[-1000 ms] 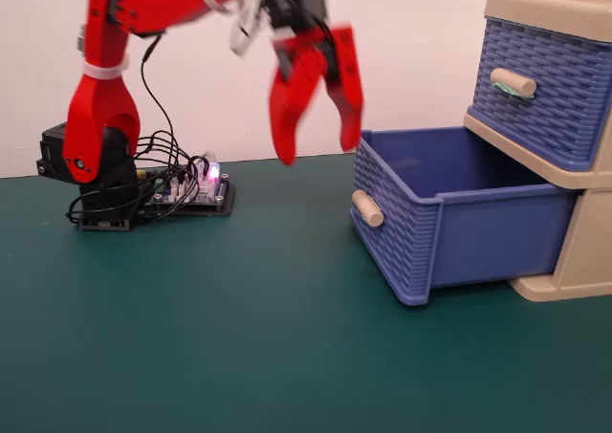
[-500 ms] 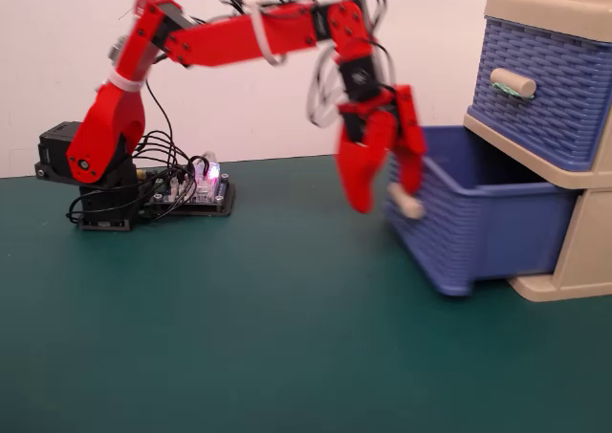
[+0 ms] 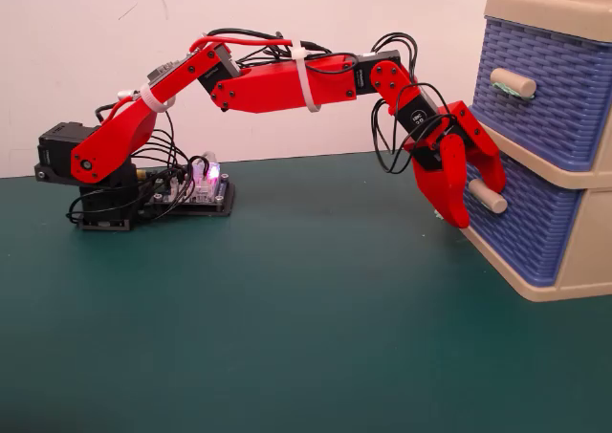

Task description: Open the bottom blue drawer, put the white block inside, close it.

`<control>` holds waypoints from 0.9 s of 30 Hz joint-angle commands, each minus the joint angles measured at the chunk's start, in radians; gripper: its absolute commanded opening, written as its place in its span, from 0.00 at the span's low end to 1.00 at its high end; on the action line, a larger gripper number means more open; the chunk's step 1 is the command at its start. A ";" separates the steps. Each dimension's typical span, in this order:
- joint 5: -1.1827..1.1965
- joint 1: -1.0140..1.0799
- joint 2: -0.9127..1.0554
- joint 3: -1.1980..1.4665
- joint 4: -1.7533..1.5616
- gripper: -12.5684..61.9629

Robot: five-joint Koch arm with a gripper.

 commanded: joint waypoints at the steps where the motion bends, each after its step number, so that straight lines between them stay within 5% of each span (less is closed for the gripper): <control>1: 0.078 -0.017 0.167 -0.066 0.109 0.63; 11: 0.066 0.365 0.755 0.064 0.953 0.62; 21: -0.733 1.062 1.220 1.150 0.782 0.62; 27: -0.871 1.184 1.528 1.809 0.541 0.63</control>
